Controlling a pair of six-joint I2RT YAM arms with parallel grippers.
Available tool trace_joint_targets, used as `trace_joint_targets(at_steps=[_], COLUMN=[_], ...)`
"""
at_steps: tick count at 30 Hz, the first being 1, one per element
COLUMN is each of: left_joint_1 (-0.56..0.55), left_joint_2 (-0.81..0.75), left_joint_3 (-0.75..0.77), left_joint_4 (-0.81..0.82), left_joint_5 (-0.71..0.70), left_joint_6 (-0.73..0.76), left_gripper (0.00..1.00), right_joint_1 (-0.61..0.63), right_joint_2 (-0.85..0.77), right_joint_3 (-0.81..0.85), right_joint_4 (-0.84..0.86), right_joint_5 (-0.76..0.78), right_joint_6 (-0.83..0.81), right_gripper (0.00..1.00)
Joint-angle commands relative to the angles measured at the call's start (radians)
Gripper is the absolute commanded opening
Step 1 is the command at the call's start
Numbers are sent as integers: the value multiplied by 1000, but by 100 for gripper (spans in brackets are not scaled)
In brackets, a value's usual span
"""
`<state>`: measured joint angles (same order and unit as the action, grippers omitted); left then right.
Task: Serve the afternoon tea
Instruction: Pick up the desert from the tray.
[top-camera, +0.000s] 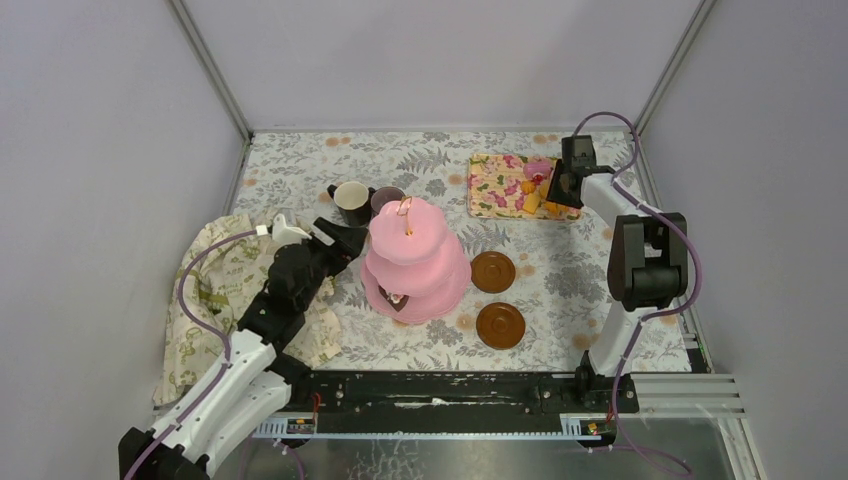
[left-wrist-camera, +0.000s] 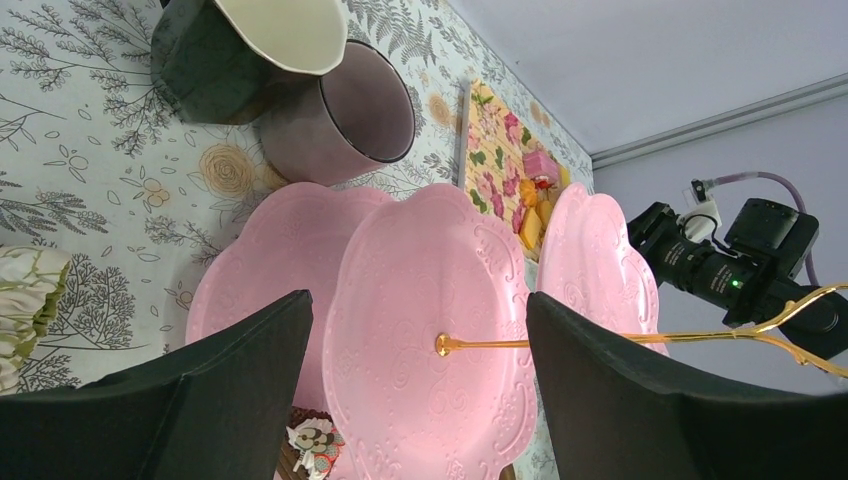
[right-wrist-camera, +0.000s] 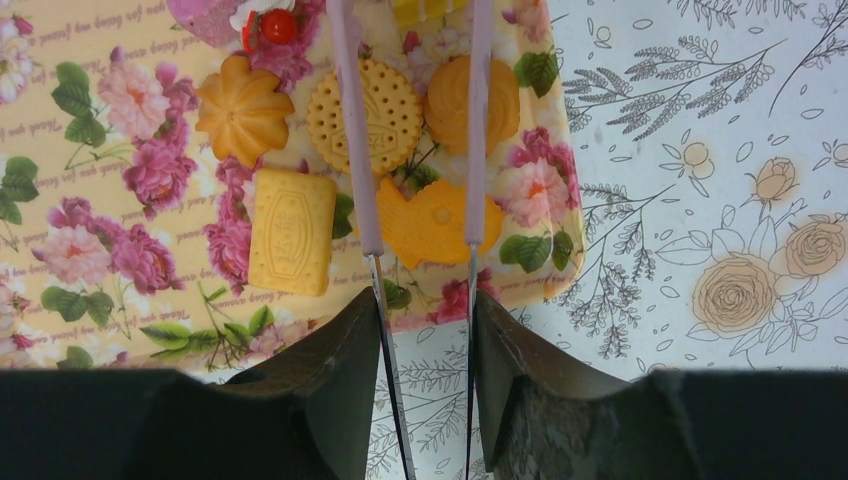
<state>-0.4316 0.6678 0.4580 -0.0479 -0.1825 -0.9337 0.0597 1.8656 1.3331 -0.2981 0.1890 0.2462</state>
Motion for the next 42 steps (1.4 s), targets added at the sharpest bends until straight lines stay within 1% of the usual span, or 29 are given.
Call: trace_joint_targets(at_steps=[1, 16, 33, 42], left_joint_1=[-6, -5, -5, -5], left_joint_2=[13, 51, 60, 65], left_joint_3=[-3, 0, -7, -4], left_joint_4=[71, 91, 98, 99], left_joint_5=[2, 2, 2, 2], left_joint_6=[2, 2, 0, 2], left_gripper=[86, 86, 86, 86], right_joint_1=[-14, -25, -42, -47], right_joint_2=[9, 58, 55, 84], right_joint_3=[73, 114, 101, 115], right_joint_4=[29, 34, 61, 57], right_joint_5=[-18, -35, -35, -68], right_joint_6=[-13, -14, -14, -14], right_gripper=[43, 43, 43, 43])
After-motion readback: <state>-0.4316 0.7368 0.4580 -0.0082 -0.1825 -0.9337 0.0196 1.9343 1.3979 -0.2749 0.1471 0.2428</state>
